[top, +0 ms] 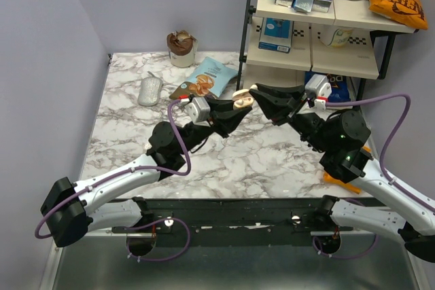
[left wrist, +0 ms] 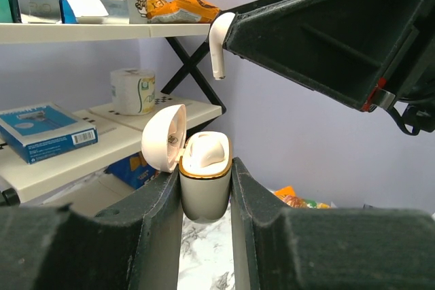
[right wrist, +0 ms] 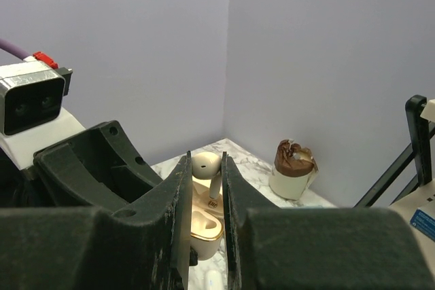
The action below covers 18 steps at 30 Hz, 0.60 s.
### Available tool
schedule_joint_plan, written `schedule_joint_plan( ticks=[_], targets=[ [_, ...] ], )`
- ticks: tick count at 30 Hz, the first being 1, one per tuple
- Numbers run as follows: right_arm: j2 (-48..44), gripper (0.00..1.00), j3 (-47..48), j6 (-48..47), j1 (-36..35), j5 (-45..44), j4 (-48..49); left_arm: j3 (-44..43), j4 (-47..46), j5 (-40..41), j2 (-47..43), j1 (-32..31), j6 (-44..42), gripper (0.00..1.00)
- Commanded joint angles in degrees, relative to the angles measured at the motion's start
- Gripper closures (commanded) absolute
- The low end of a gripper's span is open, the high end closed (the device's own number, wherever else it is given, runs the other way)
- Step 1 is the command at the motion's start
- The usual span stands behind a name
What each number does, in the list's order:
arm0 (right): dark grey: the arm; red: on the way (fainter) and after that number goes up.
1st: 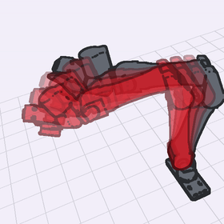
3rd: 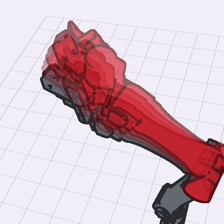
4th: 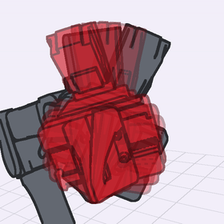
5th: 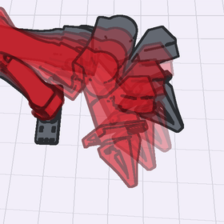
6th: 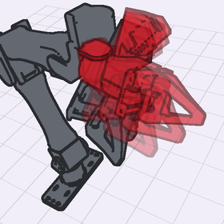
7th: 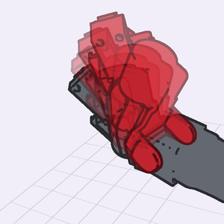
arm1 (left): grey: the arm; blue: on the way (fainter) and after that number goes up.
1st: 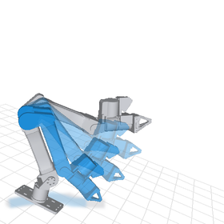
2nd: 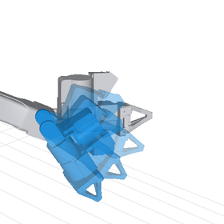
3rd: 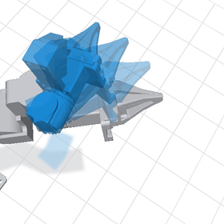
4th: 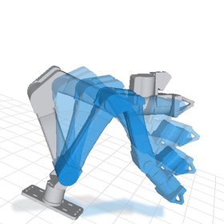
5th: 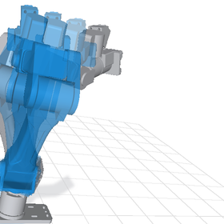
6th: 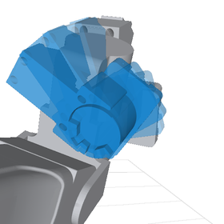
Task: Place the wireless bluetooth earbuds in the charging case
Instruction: Place the earbud at the center of the board.
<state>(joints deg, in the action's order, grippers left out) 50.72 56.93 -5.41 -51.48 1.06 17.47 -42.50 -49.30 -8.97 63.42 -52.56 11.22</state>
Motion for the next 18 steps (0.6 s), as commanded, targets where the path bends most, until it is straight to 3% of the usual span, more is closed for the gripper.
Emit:
schedule_joint_plan(
  ticks=[1,18],
  targets=[
    [0.3,0.99,-0.6,1.1,-0.4,1.2,0.1,-2.1,0.0,-1.8,-0.9,0.1,0.4,1.0],
    [-0.2,0.99,-3.0,3.2,-0.4,0.8,-0.4,-1.3,-2.7,-1.3,-0.8,0.1,0.0,1.0]
  ],
)
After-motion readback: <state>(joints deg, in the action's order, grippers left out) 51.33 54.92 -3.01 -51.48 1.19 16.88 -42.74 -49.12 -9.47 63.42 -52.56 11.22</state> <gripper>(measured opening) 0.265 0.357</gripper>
